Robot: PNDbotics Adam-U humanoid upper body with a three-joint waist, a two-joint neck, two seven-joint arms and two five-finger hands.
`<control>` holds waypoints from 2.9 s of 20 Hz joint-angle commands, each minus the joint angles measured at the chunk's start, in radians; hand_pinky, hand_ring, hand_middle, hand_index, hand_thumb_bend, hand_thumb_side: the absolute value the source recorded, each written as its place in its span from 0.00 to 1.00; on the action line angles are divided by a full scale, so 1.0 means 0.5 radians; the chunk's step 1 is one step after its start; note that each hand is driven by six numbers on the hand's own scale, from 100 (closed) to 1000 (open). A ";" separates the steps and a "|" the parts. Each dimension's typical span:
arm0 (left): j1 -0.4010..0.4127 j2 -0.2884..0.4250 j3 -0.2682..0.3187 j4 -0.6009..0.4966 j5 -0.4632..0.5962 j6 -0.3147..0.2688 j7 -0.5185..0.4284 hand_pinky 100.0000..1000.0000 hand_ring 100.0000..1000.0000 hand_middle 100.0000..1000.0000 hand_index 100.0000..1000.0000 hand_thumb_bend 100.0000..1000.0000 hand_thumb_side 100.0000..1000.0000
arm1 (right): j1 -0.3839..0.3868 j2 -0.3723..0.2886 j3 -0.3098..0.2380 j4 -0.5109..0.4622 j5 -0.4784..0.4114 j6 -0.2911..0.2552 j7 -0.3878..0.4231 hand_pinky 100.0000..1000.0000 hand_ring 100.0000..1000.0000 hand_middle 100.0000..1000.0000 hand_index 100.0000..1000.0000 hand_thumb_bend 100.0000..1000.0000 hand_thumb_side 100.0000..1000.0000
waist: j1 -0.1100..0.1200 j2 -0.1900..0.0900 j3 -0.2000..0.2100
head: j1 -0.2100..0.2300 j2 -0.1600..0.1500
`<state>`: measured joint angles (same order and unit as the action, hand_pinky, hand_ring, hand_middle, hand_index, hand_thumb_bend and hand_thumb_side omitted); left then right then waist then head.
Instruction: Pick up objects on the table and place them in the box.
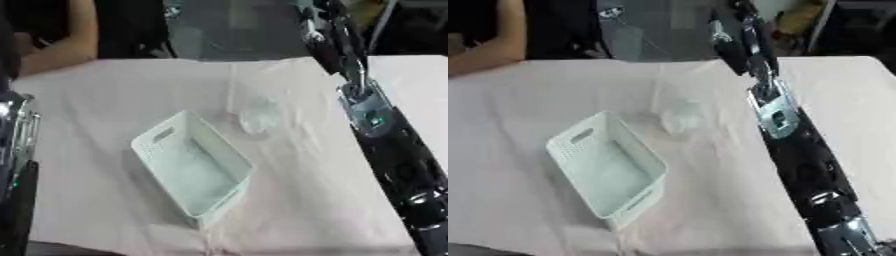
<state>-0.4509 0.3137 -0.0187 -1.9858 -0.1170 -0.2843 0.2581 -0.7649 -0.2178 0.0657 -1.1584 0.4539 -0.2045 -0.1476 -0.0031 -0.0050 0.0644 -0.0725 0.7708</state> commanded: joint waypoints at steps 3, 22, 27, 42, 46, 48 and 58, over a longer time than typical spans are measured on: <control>-0.034 0.009 -0.002 -0.028 0.012 -0.003 -0.008 0.47 0.54 0.62 0.76 0.00 0.76 | -0.059 0.021 0.025 0.002 0.031 -0.029 0.032 0.90 0.91 0.89 0.95 0.00 0.74 | 0.007 -0.017 0.003 | -0.033 -0.002; -0.044 0.004 -0.012 -0.028 0.017 -0.005 -0.017 0.47 0.55 0.63 0.76 0.00 0.76 | -0.019 0.113 0.290 0.310 0.316 -0.238 0.479 0.89 0.95 0.91 0.97 0.00 0.83 | 0.005 -0.013 0.010 | -0.040 -0.002; -0.047 0.000 -0.016 -0.028 0.020 -0.006 -0.022 0.47 0.55 0.63 0.76 0.00 0.76 | -0.085 0.120 0.279 0.359 0.531 -0.250 0.802 0.90 0.97 0.92 0.98 0.01 0.85 | 0.005 -0.013 0.016 | -0.045 -0.002; -0.061 -0.017 -0.023 -0.028 0.026 -0.019 -0.033 0.48 0.55 0.63 0.75 0.00 0.76 | -0.128 0.136 0.244 0.423 0.671 -0.230 0.871 0.90 0.98 0.93 0.98 0.04 0.87 | 0.001 -0.012 0.029 | -0.043 -0.002; -0.061 -0.019 -0.024 -0.028 0.027 -0.020 -0.035 0.48 0.55 0.63 0.75 0.00 0.76 | -0.129 0.126 0.221 0.438 0.764 -0.181 0.812 0.90 0.97 0.92 0.97 0.04 0.87 | 0.001 -0.012 0.031 | -0.038 -0.002; -0.062 -0.020 -0.024 -0.028 0.027 -0.021 -0.035 0.48 0.55 0.63 0.75 0.00 0.76 | -0.124 0.125 0.209 0.443 0.765 -0.176 0.790 0.90 0.97 0.92 0.97 0.03 0.87 | 0.001 -0.012 0.031 | -0.035 -0.002; -0.059 -0.018 -0.024 -0.028 0.026 -0.018 -0.035 0.48 0.55 0.63 0.75 0.00 0.76 | -0.107 0.098 0.174 0.417 0.685 -0.146 0.721 0.90 0.97 0.92 0.97 0.02 0.86 | 0.002 -0.014 0.026 | -0.027 -0.002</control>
<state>-0.4626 0.2960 -0.0312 -1.9858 -0.1093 -0.2933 0.2406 -0.8069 -0.1503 0.1622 -0.9307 0.8041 -0.2793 0.2191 -0.0041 -0.0024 0.0777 -0.0884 0.7708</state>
